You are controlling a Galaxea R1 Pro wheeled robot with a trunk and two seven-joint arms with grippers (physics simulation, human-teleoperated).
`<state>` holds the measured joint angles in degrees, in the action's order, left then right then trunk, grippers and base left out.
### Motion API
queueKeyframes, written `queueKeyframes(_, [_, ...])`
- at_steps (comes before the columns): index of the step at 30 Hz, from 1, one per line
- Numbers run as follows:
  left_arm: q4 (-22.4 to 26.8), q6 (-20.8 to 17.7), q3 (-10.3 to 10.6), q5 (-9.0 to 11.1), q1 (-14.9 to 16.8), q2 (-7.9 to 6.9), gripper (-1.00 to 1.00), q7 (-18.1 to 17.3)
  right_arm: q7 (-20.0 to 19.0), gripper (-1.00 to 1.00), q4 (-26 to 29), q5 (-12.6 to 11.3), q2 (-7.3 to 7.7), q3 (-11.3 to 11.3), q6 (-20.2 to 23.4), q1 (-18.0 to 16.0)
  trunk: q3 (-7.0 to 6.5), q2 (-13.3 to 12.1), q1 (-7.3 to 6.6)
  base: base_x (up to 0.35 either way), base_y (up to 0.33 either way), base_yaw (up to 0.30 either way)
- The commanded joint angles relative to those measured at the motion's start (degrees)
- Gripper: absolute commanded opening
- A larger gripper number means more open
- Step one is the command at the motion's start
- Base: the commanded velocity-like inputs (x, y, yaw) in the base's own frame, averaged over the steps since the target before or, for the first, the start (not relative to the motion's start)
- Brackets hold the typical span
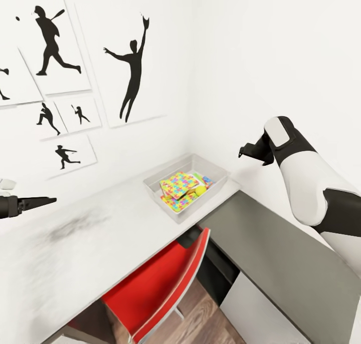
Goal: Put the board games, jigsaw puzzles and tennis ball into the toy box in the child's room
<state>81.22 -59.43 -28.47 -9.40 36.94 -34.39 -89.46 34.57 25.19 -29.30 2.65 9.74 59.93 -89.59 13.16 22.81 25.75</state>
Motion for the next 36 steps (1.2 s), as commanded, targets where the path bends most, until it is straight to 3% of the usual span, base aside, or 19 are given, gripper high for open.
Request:
queueKeyframes(1, [0.03,-0.57,-0.06,-0.61,0.07,-0.02,1.0,-0.54,0.59,1.0,0.05,-0.58,-0.01,0.12,0.07,-0.06,0.03,0.11,0.04,-0.033,0.012,-0.158])
queueKeyframes(22, [-0.01,-0.57,-0.01,-0.1,0.07,-0.06,1.0,-0.54,0.68,1.0,0.04,-0.66,0.08,0.03,0.07,0.03,-0.96,0.11,0.04,-0.229,0.148,-0.1])
queueKeyframes(36, [-0.01,-0.57,-0.02,-0.08,0.07,-0.06,1.0,-0.54,0.68,1.0,0.04,-0.67,0.15,0.1,0.07,0.12,-0.96,0.11,0.04,-0.317,0.027,-0.251])
